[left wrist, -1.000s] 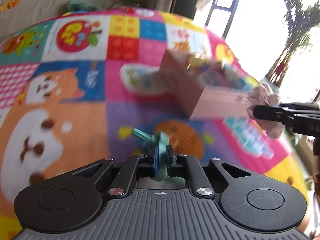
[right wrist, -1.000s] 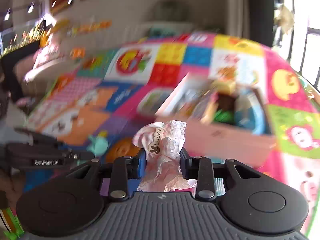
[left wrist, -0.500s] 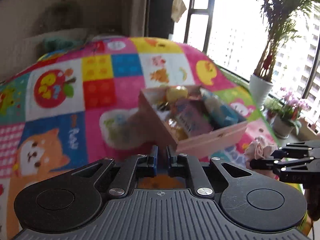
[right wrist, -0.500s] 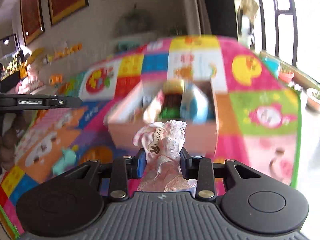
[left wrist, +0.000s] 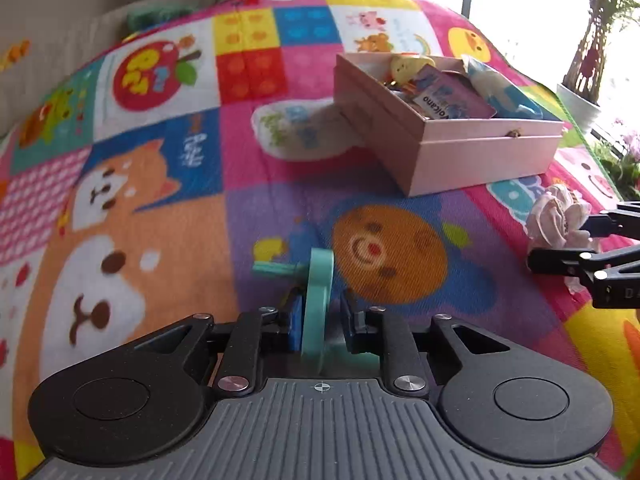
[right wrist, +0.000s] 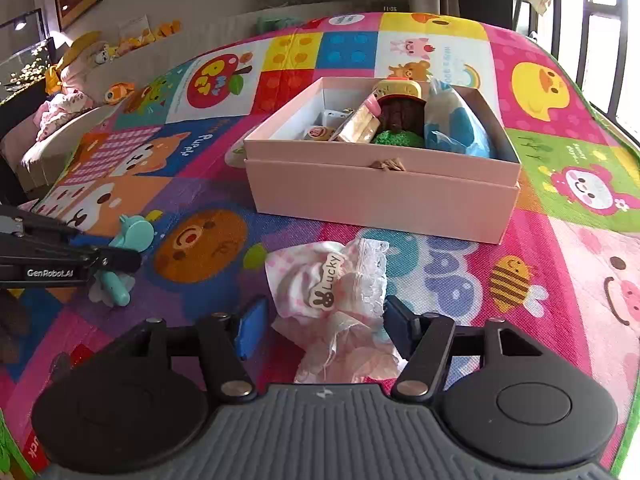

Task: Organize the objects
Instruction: 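Drop the pacifier into the box with the left gripper while the right drops the bib in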

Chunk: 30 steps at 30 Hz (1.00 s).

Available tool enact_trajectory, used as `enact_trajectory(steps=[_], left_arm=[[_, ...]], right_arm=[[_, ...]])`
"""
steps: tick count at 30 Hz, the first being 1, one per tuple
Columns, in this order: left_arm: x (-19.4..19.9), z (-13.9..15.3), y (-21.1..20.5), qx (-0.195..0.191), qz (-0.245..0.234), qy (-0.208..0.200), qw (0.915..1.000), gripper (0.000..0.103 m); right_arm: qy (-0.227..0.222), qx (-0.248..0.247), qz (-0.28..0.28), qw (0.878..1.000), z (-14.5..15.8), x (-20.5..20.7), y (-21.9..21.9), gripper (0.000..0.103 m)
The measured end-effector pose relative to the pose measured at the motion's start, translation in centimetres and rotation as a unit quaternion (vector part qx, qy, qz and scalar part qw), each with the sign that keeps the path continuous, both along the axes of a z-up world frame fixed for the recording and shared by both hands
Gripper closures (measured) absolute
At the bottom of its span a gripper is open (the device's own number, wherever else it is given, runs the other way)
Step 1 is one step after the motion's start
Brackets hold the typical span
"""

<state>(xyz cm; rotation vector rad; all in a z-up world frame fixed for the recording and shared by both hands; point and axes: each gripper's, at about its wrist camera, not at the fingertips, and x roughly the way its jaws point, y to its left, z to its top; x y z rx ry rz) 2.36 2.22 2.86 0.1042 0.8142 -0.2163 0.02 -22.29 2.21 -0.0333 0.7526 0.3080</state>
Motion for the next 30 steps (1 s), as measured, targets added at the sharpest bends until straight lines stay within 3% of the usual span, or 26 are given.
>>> enact_trajectory(steps=[2,6,9,13,16,18,22,26,30], left_arm=[[0.3,0.0,0.3,-0.025,0.008,0.0,0.9996,0.083],[0.2,0.7,0.2,-0.061,-0.016,-0.006,0.998,0.089],[0.7,2.9,-0.6,-0.087,-0.037,-0.034,0.995,0.089],[3.3,7.5,-2.5,-0.13,-0.065,-0.089,0.9853,0.089],[6.4,8.9,-4.6,-0.14,-0.068,-0.117,0.9809,0.089],[9.4,8.2,-6.0,-0.141,-0.07,-0.096,0.9828,0.088],[13.4,4.1,-8.4,-0.103,-0.071,-0.02,0.9919,0.085],[12.5,2.7,-8.7,-0.08,-0.082,-0.043,0.9925,0.084],[11.1,4.5,-6.6,-0.124,-0.069,-0.073,0.9871,0.085]], right_arm=[[-0.005,-0.005,-0.006,1.0,0.1,-0.2,-0.2,0.04],[-0.01,-0.012,0.008,1.0,0.4,-0.3,-0.2,0.071],[-0.021,0.005,0.01,1.0,1.4,-0.2,-0.6,0.079],[-0.051,0.026,0.007,0.998,3.5,-0.5,-1.3,0.079],[-0.062,0.032,0.0,0.998,4.3,-0.7,-1.9,0.079],[-0.061,0.031,-0.007,0.998,4.2,-0.9,-2.3,0.079],[-0.052,0.026,-0.02,0.998,3.7,-1.2,-3.3,0.079],[-0.043,0.024,-0.038,0.998,3.5,-1.1,-4.4,0.079],[-0.046,0.038,-0.044,0.997,4.9,-0.1,-5.3,0.079]])
